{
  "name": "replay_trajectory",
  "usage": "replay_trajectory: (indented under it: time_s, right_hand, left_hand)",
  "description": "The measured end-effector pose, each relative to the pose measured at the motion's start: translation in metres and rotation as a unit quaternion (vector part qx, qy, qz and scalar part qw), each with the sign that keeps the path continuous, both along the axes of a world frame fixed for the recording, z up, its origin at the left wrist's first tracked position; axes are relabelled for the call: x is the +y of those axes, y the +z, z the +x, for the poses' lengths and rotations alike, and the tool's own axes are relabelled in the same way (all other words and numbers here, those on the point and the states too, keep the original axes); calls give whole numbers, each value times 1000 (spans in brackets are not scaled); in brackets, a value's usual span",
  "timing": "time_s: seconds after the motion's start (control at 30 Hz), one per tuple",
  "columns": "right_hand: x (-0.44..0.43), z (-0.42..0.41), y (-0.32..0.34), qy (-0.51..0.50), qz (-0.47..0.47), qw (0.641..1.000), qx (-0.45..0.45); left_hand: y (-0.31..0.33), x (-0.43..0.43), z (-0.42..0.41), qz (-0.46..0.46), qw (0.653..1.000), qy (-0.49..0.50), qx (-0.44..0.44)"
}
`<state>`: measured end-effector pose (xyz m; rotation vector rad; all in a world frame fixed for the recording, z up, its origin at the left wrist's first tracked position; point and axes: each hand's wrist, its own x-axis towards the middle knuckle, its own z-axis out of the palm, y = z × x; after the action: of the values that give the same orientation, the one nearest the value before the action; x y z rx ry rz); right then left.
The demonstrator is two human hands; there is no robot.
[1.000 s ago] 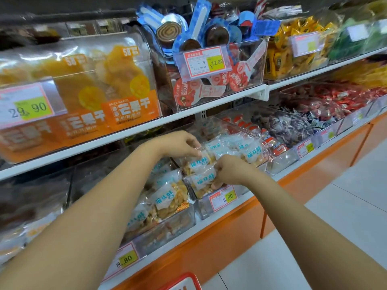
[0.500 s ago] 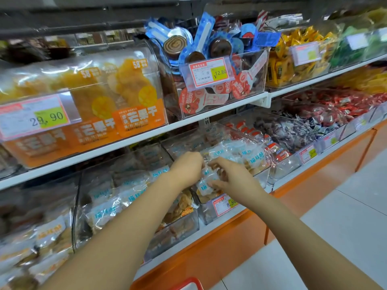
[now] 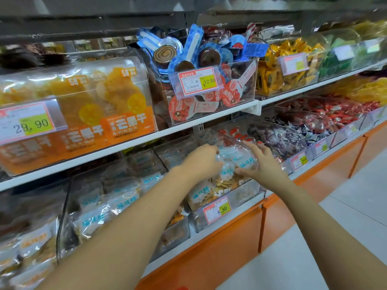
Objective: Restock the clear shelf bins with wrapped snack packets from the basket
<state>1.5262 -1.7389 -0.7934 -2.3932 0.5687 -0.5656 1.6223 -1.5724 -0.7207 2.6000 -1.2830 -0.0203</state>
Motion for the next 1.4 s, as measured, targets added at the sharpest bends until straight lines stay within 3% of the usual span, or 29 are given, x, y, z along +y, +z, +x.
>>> replay_trajectory:
  time_s: [0.1, 0.27, 0.5, 0.6, 0.73, 0.83, 0.9, 1.03, 1.2, 1.3, 1.4]
  right_hand:
    - [-4, 11, -10, -31, -59, 998, 7]
    - [3, 14, -34, -55, -7, 998, -38]
    - [-1, 16, -15, -2, -164, 977, 138]
    - [4, 23, -9, -21, -187, 965, 182]
    - [4, 18, -7, -14, -142, 970, 199]
    - [3, 15, 10, 12, -128, 976, 174]
    - [6, 21, 23, 55, -116, 986, 110]
    - [10, 43, 42, 108, -79, 990, 49]
    - [1, 72, 35, 117, -127, 973, 151]
    - [2, 76, 26, 116, -163, 958, 207]
    - [7, 66, 18, 103, -197, 952, 209]
  left_hand:
    - [1, -25, 1, 58, 998, -3, -4]
    - [-7, -34, 1, 140, 990, 18, -14]
    - [-22, -28, -22, 228, 958, 16, -171]
    - [-28, -36, -27, 251, 949, 28, -191]
    - [-17, -32, -25, 254, 957, 21, -136]
    - [-8, -26, -15, 162, 986, 31, -27]
    - [-4, -27, -7, 105, 992, 60, -20]
    - [3, -34, 7, 182, 977, 109, 35]
    - [-6, -40, 6, 281, 952, 30, 119]
    - [-14, -41, 0, 308, 945, 29, 105]
    - [-17, -39, -2, 308, 948, 20, 71]
